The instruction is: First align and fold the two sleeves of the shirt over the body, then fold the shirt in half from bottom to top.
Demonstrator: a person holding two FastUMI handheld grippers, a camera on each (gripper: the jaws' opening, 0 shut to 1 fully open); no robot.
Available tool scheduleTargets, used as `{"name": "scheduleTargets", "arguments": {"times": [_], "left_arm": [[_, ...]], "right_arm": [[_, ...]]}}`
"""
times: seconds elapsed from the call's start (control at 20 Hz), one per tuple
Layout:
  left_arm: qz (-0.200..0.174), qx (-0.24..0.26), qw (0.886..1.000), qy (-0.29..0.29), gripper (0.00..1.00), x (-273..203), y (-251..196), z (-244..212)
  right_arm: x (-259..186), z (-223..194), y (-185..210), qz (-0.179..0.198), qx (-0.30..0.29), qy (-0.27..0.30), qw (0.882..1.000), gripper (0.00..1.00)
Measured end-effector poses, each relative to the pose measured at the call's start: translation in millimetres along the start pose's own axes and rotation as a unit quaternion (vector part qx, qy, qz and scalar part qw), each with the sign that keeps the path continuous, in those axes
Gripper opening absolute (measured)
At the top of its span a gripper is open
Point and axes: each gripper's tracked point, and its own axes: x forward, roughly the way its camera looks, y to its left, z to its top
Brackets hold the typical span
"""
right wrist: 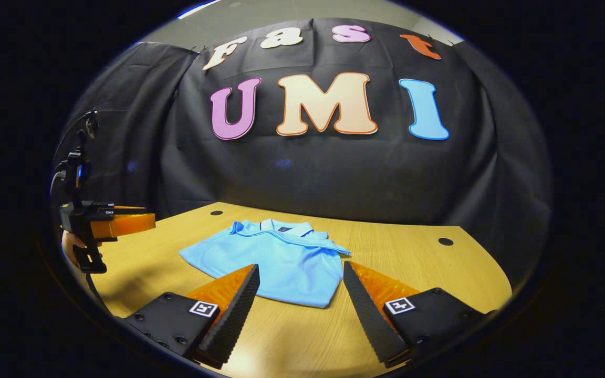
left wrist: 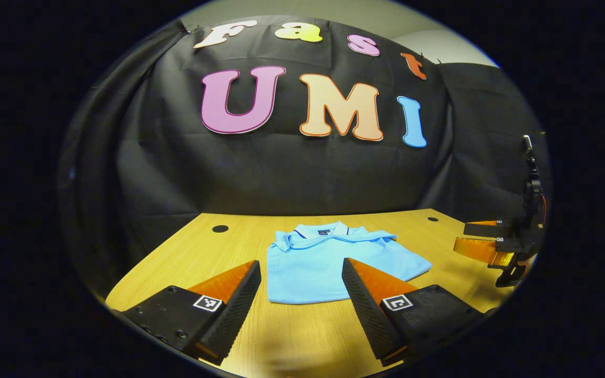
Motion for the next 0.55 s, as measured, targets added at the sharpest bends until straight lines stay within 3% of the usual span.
{"name": "scheduleTargets", "arguments": {"times": [0.25,0.55], "left_arm": [[0.024,-0.004,1.0,0.002,0.95,-11.8,3.3,-8.0],[0.021,-0.012,1.0,0.014,0.94,-13.3,-6.5,-16.9]], "right_arm": [[-19.5,-1.9,-5.5,-0.004,0.005,-0.018,1.0,0.99],[-29.5,6.6,-7.7,0.003,0.021,-0.037,0.999,0.99]]}}
